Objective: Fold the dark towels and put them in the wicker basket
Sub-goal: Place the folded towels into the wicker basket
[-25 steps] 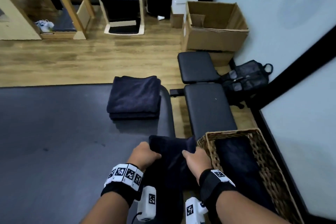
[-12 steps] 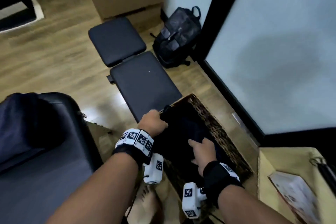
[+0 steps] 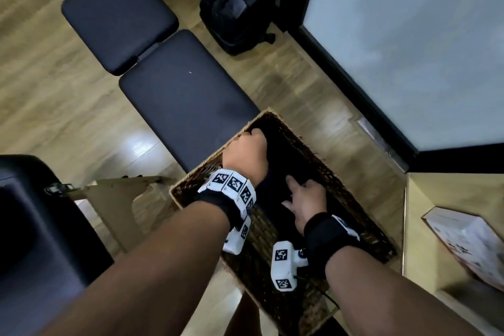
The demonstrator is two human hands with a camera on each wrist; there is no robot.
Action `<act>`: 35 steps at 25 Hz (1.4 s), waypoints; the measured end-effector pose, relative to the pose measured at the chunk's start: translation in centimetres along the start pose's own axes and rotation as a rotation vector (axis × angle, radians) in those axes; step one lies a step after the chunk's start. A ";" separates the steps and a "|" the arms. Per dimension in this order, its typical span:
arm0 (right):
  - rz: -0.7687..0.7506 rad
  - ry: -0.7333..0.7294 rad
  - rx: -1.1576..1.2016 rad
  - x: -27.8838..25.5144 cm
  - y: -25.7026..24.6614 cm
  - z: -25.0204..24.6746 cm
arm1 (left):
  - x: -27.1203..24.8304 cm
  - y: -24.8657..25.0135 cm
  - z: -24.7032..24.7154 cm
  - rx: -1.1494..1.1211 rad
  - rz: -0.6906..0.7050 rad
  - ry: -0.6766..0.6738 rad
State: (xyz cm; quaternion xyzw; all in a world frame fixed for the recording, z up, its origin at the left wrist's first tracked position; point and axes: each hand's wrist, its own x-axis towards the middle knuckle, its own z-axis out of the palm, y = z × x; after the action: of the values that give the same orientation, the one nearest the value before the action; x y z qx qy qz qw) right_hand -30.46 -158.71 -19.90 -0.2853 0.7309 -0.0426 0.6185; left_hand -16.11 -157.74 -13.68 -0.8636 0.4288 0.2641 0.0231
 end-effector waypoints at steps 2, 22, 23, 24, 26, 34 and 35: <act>-0.094 0.102 -0.239 -0.1 0.1 -0.6 | -0.9 0.2 1.5 0.081 0.179 0.123; -0.127 -0.307 -0.463 -3.1 -1.7 -2.1 | -3.1 -4.7 0.5 -0.223 -0.132 -0.157; -0.179 -0.309 -0.554 -4.7 -1.7 -1.9 | -4.7 -5.8 -0.2 -0.269 -0.202 -0.107; -0.242 -0.318 -0.641 -6.0 -1.7 -1.4 | -6.4 -7.1 -0.9 -0.322 -0.270 -0.059; -0.373 -0.350 -0.778 -8.9 -1.8 0.1 | -9.9 -9.9 -2.1 -0.418 -0.361 0.040; -0.763 -0.510 -0.995 -20.3 -0.9 11.7 | -23.4 -21.2 -6.9 -0.600 -0.587 0.384; -0.784 -0.535 -0.996 -21.9 -0.5 13.8 | -24.7 -23.0 -7.6 -0.613 -0.608 0.428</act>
State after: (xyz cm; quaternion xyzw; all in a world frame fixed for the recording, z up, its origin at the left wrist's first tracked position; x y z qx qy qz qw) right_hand -15.93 -144.83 -3.58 -0.7796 0.3284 0.1497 0.5119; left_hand -7.65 -127.26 0.37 -0.9519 0.0545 0.1761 -0.2449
